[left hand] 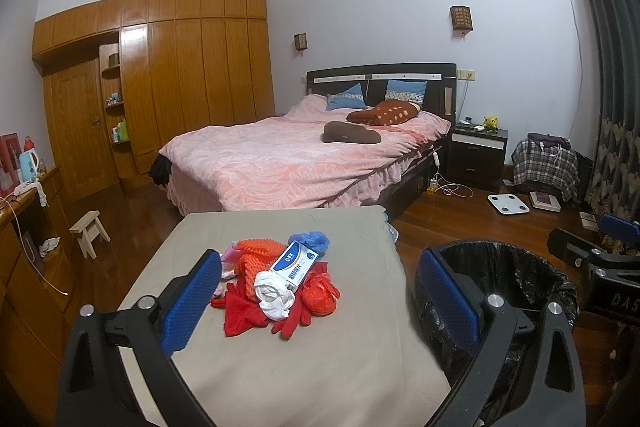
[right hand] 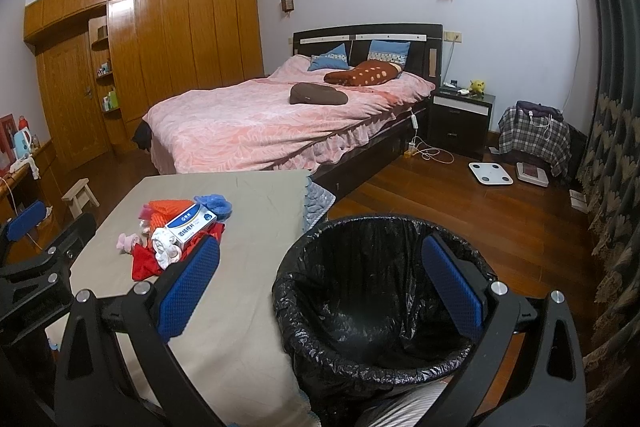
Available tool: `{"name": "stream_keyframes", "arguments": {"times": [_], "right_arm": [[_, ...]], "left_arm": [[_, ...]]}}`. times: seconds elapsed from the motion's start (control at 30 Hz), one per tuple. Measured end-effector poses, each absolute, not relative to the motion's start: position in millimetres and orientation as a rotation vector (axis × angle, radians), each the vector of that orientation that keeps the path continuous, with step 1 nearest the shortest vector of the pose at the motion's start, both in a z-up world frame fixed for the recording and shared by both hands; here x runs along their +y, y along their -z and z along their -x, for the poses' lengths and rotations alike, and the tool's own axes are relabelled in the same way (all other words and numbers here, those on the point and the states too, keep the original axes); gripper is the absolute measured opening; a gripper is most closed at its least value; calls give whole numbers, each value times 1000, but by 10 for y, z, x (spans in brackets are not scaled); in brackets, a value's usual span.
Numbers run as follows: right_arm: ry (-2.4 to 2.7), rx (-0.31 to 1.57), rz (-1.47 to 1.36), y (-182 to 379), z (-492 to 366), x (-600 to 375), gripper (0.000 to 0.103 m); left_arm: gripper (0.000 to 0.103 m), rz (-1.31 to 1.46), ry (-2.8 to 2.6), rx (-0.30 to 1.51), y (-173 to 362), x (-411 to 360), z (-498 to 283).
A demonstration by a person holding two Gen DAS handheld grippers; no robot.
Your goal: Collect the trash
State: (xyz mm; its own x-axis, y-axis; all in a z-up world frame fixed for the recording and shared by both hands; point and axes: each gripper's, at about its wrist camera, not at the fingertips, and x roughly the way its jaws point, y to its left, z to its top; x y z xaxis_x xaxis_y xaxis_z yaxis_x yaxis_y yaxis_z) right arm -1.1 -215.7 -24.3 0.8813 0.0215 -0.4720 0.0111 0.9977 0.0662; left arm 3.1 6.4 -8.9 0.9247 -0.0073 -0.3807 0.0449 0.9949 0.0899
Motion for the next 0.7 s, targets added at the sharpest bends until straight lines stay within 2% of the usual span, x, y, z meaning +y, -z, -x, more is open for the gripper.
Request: {"name": "stream_keyframes", "arguments": {"times": [0.7], "right_arm": [[-6,496,-69,308,-9,-2121,98]], "left_arm": [[97,-95,26,401,156,57,-45]]}}
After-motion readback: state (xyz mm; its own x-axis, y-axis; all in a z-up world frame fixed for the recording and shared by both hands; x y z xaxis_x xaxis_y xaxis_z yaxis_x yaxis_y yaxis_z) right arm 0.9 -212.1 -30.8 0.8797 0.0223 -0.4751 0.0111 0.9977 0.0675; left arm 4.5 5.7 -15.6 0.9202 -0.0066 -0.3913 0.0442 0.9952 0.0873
